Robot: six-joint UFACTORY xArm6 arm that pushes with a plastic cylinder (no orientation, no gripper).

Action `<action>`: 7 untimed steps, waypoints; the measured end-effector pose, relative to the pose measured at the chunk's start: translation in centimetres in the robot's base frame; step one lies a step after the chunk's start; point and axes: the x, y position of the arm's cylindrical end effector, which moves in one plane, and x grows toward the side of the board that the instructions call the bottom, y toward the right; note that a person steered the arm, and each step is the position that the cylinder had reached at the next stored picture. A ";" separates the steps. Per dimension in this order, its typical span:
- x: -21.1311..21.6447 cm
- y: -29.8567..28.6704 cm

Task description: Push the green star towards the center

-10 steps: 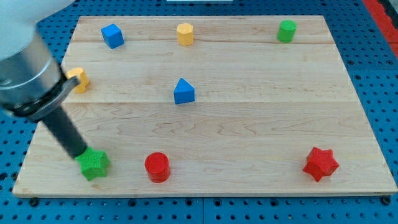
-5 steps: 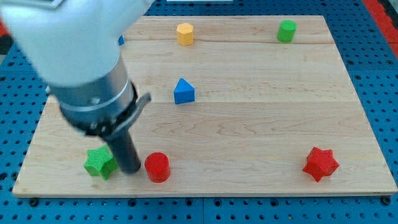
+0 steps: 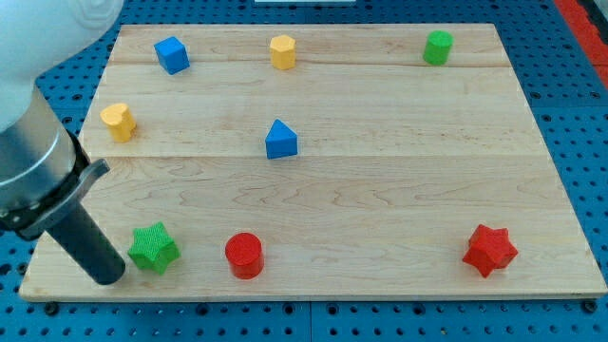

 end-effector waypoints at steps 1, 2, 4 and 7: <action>-2.4 6.4; -6.6 10.1; -9.6 19.1; -11.6 16.3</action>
